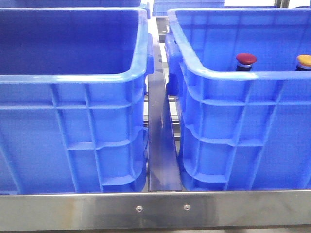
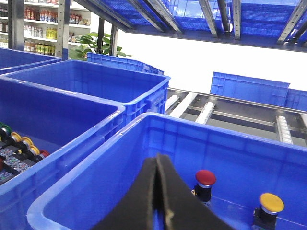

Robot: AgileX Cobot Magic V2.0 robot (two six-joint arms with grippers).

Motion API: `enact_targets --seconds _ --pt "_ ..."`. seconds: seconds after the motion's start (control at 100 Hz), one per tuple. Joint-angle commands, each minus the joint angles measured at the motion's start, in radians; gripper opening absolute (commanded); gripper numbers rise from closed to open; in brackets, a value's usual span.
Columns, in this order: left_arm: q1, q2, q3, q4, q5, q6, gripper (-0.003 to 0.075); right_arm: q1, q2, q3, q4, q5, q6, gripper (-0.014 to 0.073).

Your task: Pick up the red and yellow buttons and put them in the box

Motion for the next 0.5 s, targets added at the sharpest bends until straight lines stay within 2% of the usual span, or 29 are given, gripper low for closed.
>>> enact_targets --seconds 0.0,0.09,0.26,0.43,0.49 --pt "0.015 -0.006 0.013 0.083 -0.121 -0.136 -0.002 -0.001 0.011 -0.025 0.037 -0.018 -0.008 -0.0102" --pt "0.038 -0.038 0.069 0.19 -0.146 -0.246 -0.002 -0.001 0.011 -0.025 0.037 -0.018 -0.008 -0.0102" --pt "0.092 -0.093 0.203 0.183 -0.166 -0.243 -0.002 -0.001 0.011 -0.025 0.037 -0.018 -0.008 -0.0102" --pt "0.14 -0.167 0.375 0.177 -0.33 -0.217 -0.002 -0.002 0.012 -0.025 0.037 -0.018 -0.008 -0.0102" --pt "0.144 -0.16 0.364 0.177 -0.244 -0.217 -0.002 -0.002 0.012 -0.025 0.037 -0.018 -0.008 -0.0102"
